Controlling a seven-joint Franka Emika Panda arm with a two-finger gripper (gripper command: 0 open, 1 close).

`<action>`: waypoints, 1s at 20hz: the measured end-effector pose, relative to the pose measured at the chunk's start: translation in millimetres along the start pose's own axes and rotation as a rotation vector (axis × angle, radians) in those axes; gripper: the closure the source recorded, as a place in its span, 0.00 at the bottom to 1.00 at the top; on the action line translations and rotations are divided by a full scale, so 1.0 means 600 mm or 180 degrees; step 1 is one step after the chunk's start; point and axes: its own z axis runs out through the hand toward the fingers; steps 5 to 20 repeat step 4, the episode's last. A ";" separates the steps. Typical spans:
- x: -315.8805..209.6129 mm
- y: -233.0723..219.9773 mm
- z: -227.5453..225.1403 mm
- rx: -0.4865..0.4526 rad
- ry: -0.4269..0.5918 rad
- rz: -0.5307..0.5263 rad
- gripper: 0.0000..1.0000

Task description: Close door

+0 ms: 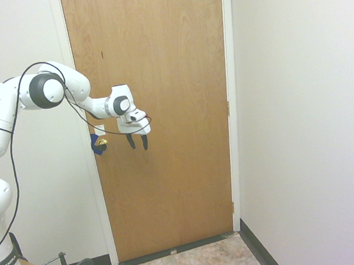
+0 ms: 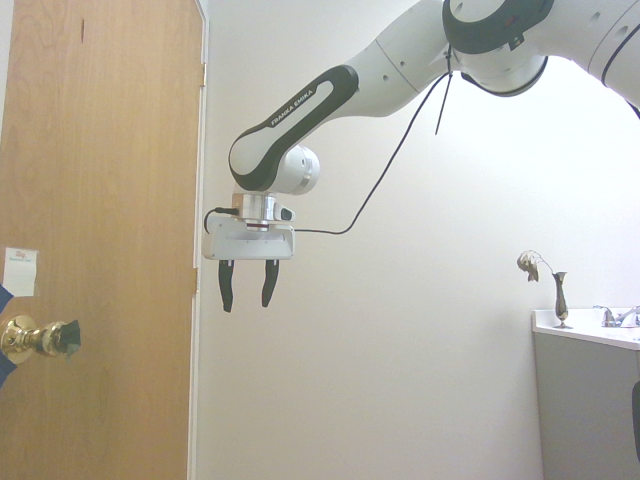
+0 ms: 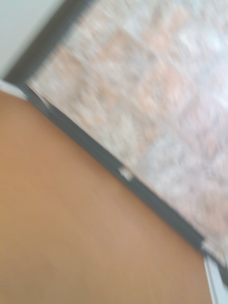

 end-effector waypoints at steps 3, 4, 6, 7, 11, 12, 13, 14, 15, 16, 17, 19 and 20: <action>-0.021 -0.049 -0.025 -0.0111 -0.0146 -0.0275 0.00; -0.040 -0.074 -0.036 -0.0107 -0.0151 -0.0356 0.00; -0.040 -0.074 -0.036 -0.0107 -0.0151 -0.0356 0.00; -0.040 -0.074 -0.036 -0.0107 -0.0151 -0.0356 0.00; -0.040 -0.074 -0.036 -0.0107 -0.0151 -0.0356 0.00; -0.040 -0.074 -0.036 -0.0107 -0.0151 -0.0356 0.00; -0.040 -0.074 -0.036 -0.0107 -0.0151 -0.0356 0.00; -0.040 -0.074 -0.036 -0.0107 -0.0151 -0.0356 0.00; -0.040 -0.074 -0.036 -0.0107 -0.0151 -0.0356 0.00; -0.040 -0.074 -0.036 -0.0107 -0.0151 -0.0356 0.00; -0.040 -0.074 -0.036 -0.0107 -0.0151 -0.0356 0.00; -0.040 -0.074 -0.036 -0.0107 -0.0151 -0.0356 0.00; -0.040 -0.074 -0.036 -0.0107 -0.0151 -0.0356 0.00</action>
